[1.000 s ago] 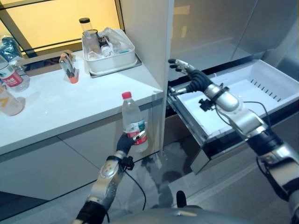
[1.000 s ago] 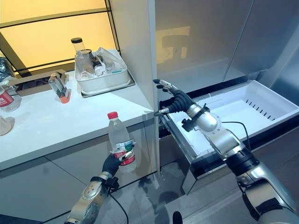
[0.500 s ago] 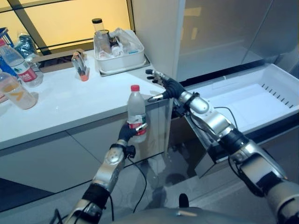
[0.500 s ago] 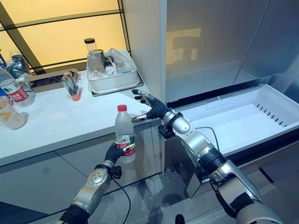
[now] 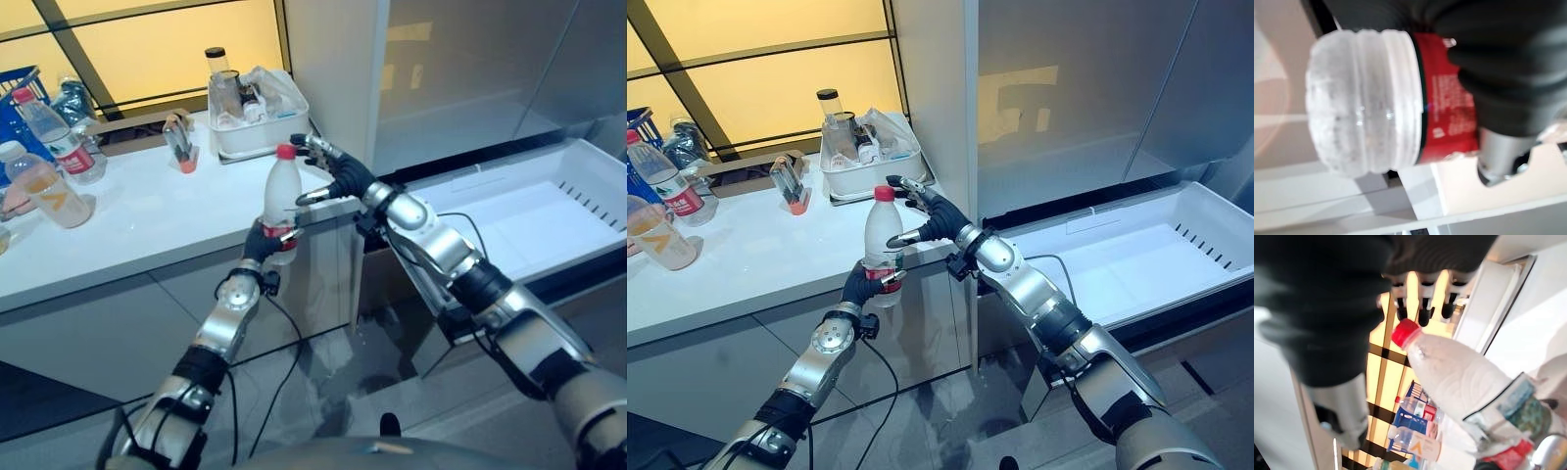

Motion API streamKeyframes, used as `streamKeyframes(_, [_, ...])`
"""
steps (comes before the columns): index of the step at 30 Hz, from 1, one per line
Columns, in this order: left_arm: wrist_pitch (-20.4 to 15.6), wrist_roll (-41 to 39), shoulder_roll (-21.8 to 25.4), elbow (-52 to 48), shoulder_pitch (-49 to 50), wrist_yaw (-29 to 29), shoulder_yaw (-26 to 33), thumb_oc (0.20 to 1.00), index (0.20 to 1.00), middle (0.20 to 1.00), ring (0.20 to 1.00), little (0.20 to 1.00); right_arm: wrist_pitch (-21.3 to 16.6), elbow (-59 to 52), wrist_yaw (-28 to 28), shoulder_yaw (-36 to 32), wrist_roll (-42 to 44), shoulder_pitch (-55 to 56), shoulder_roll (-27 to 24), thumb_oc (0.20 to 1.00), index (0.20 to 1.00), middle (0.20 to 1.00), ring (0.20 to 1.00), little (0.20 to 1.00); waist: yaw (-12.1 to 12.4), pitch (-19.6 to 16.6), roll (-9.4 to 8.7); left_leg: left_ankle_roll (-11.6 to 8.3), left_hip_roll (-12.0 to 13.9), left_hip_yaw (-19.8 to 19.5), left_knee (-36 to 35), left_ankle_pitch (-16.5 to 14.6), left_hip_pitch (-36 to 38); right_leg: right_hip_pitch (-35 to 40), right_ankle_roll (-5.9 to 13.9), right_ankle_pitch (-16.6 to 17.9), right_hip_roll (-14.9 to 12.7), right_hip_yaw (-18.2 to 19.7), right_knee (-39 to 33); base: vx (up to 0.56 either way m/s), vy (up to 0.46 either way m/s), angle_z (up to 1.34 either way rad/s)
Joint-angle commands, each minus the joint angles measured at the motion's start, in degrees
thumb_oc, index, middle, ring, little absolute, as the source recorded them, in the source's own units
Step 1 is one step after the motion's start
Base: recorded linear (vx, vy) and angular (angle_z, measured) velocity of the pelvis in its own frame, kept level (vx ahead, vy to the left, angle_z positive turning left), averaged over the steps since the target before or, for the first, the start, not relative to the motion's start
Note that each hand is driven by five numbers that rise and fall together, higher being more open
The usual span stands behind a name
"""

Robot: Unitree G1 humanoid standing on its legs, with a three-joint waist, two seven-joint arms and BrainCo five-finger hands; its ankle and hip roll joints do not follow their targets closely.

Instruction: Take the drinks into the refrigerator

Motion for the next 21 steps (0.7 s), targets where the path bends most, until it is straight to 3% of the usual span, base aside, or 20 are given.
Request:
streamKeyframes(1, [-7.89, -0.06, 3.17, -7.77, -10.84, 1.8, 1.25, 0.2, 0.2, 0.2, 0.2, 0.2, -1.66, 4.38, -1.5, -3.16, -2.66, -2.95, 0.02, 1.0, 1.0, 1.0, 1.0, 1.0, 1.83, -2.69, -2.81, 2.93, -4.17, -1.53, 0.25, 0.14, -3.88, 5.73, 1.74, -8.66, -1.06, -2.96, 4.99, 0.0, 0.0, 0.0])
streamKeyframes(7, [-8.49, -3.2, 1.39, -11.46, -9.5, -0.56, 0.94, 0.2, 0.2, 0.2, 0.2, 0.2, -1.26, 9.18, -1.19, -3.85, -3.82, -2.44, 1.46, 1.0, 1.0, 1.0, 1.0, 1.0, 2.24, -2.87, -2.72, 3.17, -4.23, -1.47, 0.31, 0.01, -3.66, 6.07, 1.68, -8.84, -1.12, -3.0, 4.99, 0.0, 0.0, 0.0])
streamKeyframes(11, [-8.94, -2.65, 1.59, -12.9, -10.3, -0.3, 0.3, 0.2, 0.2, 0.2, 0.2, 0.2, -0.99, 12.42, -0.69, -2.43, -0.63, -4.4, 2.46, 1.0, 1.0, 1.0, 1.0, 1.0, 2.45, -2.86, -2.89, 3.1, -4.12, -1.35, 0.33, -0.02, -3.56, 6.06, 1.66, -8.94, -1.01, -2.93, 4.93, 0.0, 0.0, 0.0])
streamKeyframes(16, [-9.98, -0.97, 2.49, -15.61, -11.16, 1.15, 0.27, 0.2, 0.2, 0.2, 0.2, 0.2, -0.34, 15.04, 1.72, 0.15, 10.97, -9.73, 2.95, 1.0, 1.0, 1.0, 1.0, 1.0, 2.6, -2.9, -3.18, 2.98, -3.98, -0.93, 0.35, 0.03, -3.47, 6.08, 1.69, -8.84, -1.01, -2.58, 4.78, 0.0, 0.0, 0.0])
streamKeyframes(21, [-10.87, -3.65, 2.16, -16.34, -10.31, -0.14, -0.35, 0.2, 0.2, 0.2, 0.2, 0.2, -0.78, 16.29, 2.53, 2.45, 12.44, -14.54, 2.45, 1.0, 1.0, 1.0, 1.0, 1.0, 2.82, -2.93, -3.32, 2.94, -3.98, -0.71, 0.31, -0.01, -3.43, 6.08, 1.73, -8.74, -1.02, -2.59, 4.59, 0.0, 0.0, 0.0])
